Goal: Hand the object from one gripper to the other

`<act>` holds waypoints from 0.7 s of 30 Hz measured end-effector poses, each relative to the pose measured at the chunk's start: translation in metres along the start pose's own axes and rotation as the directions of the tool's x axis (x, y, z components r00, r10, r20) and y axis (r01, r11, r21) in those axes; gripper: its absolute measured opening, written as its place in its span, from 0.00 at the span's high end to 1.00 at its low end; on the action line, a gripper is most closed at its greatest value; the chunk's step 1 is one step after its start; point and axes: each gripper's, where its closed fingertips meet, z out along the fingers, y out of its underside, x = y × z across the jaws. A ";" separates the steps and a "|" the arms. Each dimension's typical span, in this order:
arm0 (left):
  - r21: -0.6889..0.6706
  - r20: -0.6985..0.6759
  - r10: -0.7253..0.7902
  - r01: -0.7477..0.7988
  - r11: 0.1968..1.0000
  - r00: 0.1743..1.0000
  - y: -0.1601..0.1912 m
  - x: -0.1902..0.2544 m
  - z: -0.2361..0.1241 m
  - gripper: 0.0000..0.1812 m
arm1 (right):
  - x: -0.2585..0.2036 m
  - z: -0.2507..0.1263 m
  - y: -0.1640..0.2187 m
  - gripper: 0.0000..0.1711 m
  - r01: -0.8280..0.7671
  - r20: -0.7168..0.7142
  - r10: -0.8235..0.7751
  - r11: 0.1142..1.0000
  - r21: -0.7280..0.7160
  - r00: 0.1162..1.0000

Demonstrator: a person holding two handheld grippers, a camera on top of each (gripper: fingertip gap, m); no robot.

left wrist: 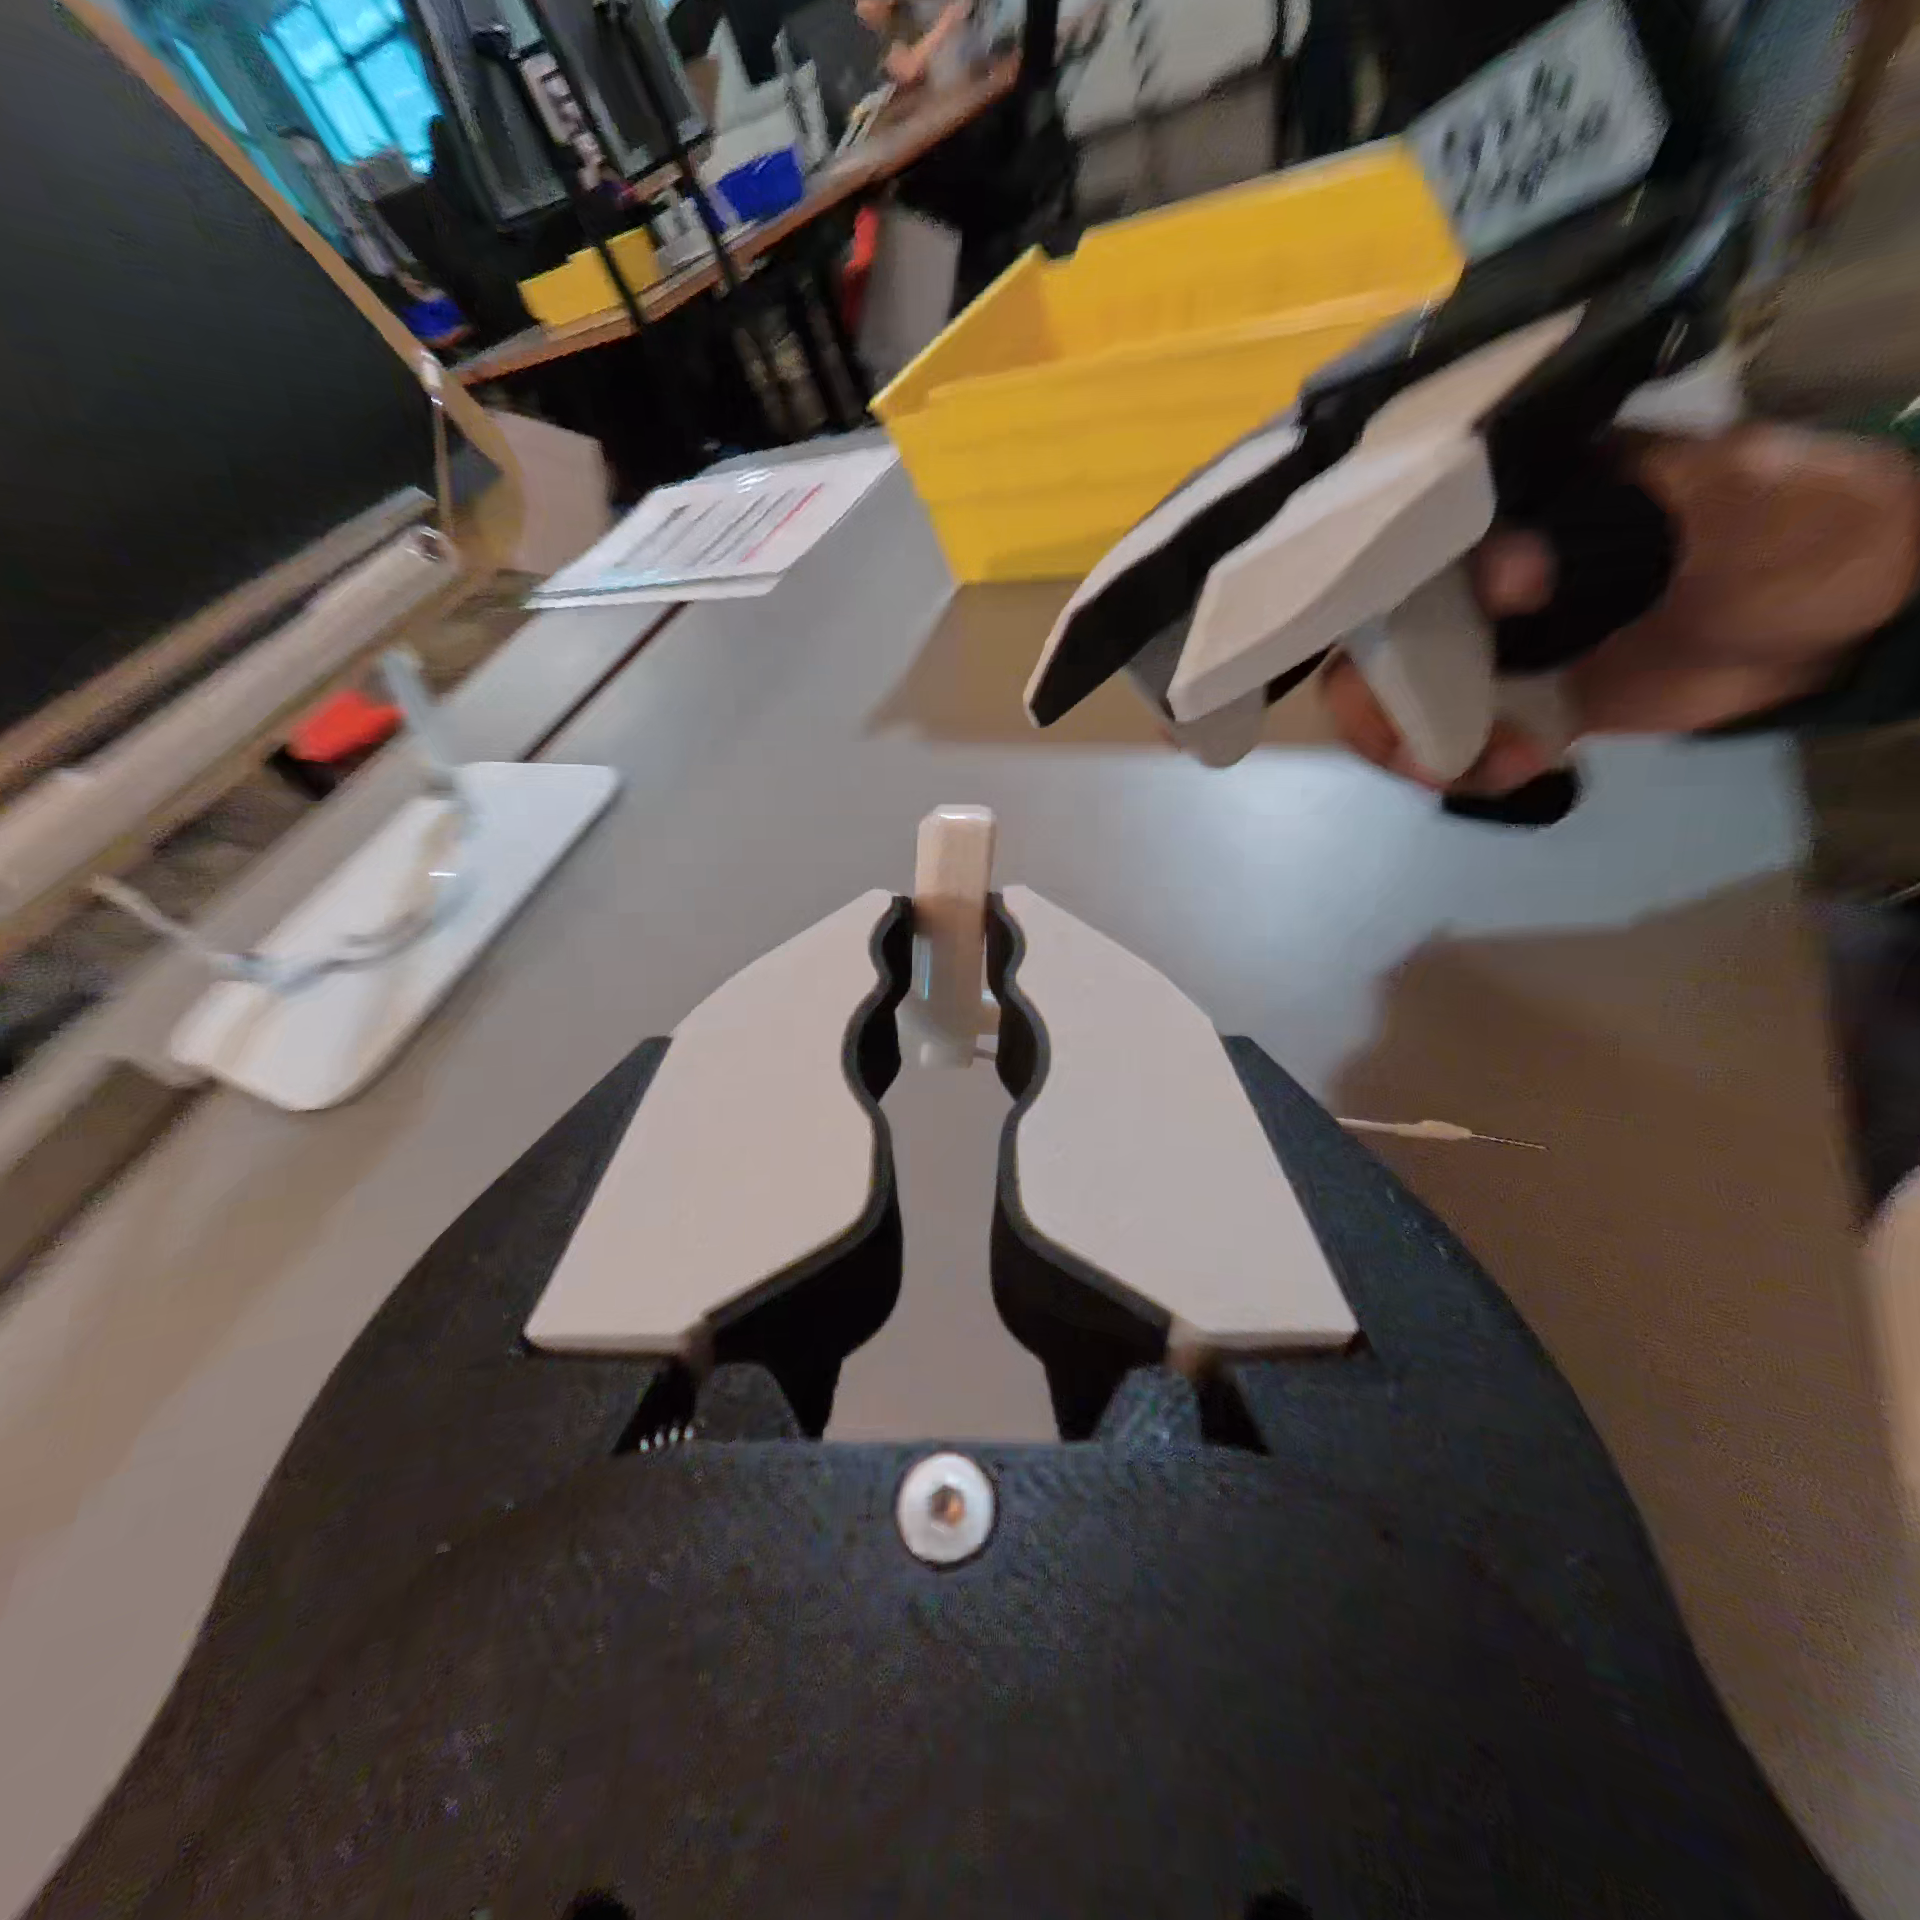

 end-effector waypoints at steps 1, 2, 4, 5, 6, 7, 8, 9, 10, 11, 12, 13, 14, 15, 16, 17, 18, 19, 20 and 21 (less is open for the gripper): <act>-0.037 0.042 0.088 -0.086 0.996 0.995 0.002 0.001 0.001 0.93 | -0.002 0.002 0.002 0.78 -0.016 0.003 0.016 1.000 -0.012 1.000; -0.071 0.066 0.161 -0.157 0.985 0.985 0.003 0.003 0.002 0.93 | -0.003 0.003 0.005 0.79 -0.032 0.003 0.033 0.999 -0.024 0.999; -0.126 0.095 0.276 -0.263 0.956 0.957 0.004 0.008 0.005 0.93 | -0.003 0.006 0.010 0.80 -0.067 -0.007 0.066 0.996 -0.052 0.998; -0.153 0.105 0.324 -0.306 0.939 0.940 0.004 0.011 0.006 0.93 | -0.003 0.007 0.013 0.80 -0.081 -0.012 0.080 0.995 -0.065 0.997; -0.179 0.115 0.374 -0.351 0.919 0.920 0.005 0.013 0.007 0.93 | -0.003 0.008 0.015 0.81 -0.089 -0.020 0.087 0.993 -0.079 0.996; -0.203 0.126 0.424 -0.395 0.896 0.897 0.005 0.014 0.007 0.93 | -0.002 0.008 0.017 0.82 -0.089 -0.028 0.087 0.992 -0.094 0.996; -0.225 0.134 0.471 -0.437 0.871 0.872 0.005 0.015 0.008 0.93 | -0.001 0.008 0.019 0.82 -0.083 -0.035 0.079 0.991 -0.108 0.996; -0.244 0.138 0.514 -0.474 0.846 0.847 0.005 0.017 0.008 0.93 | -0.001 0.009 0.020 0.83 -0.072 -0.040 0.067 0.990 -0.119 0.997; -0.262 0.140 0.547 -0.502 0.824 0.825 0.005 0.019 0.009 0.93 | -0.002 0.009 0.021 0.84 -0.059 -0.042 0.054 0.990 -0.128 0.998; -0.274 0.137 0.571 -0.523 0.807 0.810 0.005 0.021 0.010 0.93 | -0.003 0.009 0.022 0.84 -0.046 -0.044 0.040 0.989 -0.139 0.998; -0.282 0.132 0.586 -0.537 0.795 0.799 0.006 0.024 0.011 0.92 | -0.003 0.010 0.024 0.85 -0.034 -0.046 0.027 0.988 -0.153 0.999; -0.284 0.130 0.595 -0.545 0.789 0.793 0.005 0.026 0.012 0.92 | -0.004 0.011 0.026 0.87 -0.023 -0.049 0.015 0.985 -0.169 0.999; -0.281 0.129 0.599 -0.550 0.786 0.790 0.004 0.027 0.012 0.92 | -0.003 0.011 0.029 0.90 -0.014 -0.057 0.003 0.982 -0.187 0.998; -0.275 0.128 0.603 -0.556 0.784 0.788 0.003 0.029 0.012 0.92 | -0.003 0.012 0.030 0.93 -0.007 -0.060 -0.005 0.981 -0.196 0.998; -0.274 0.134 0.606 -0.558 0.783 0.784 0.002 0.029 0.012 0.92 | -0.003 0.012 0.030 0.93 -0.003 -0.059 -0.008 0.981 -0.192 0.998; -0.269 0.136 0.608 -0.561 0.783 0.782 0.001 0.029 0.011 0.92 | -0.004 0.011 0.029 0.93 -0.005 -0.057 -0.006 0.982 -0.190 0.998; -0.261 0.140 0.606 -0.561 0.785 0.783 0.000 0.028 0.011 0.92 | -0.003 0.011 0.028 0.93 -0.008 -0.056 -0.003 0.982 -0.190 0.998; -0.251 0.150 0.595 -0.552 0.795 0.789 -0.001 0.027 0.011 0.92 | -0.002 0.010 0.026 0.93 -0.008 -0.059 -0.003 0.983 -0.181 0.998; -0.233 0.163 0.575 -0.535 0.812 0.802 -0.002 0.026 0.011 0.87 | 0.000 0.009 0.023 0.93 -0.007 -0.067 -0.004 0.986 -0.164 0.998; -0.206 0.174 0.540 -0.506 0.838 0.824 -0.004 0.024 0.011 0.79 | 0.002 0.006 0.018 0.93 -0.011 -0.068 0.001 0.990 -0.138 0.998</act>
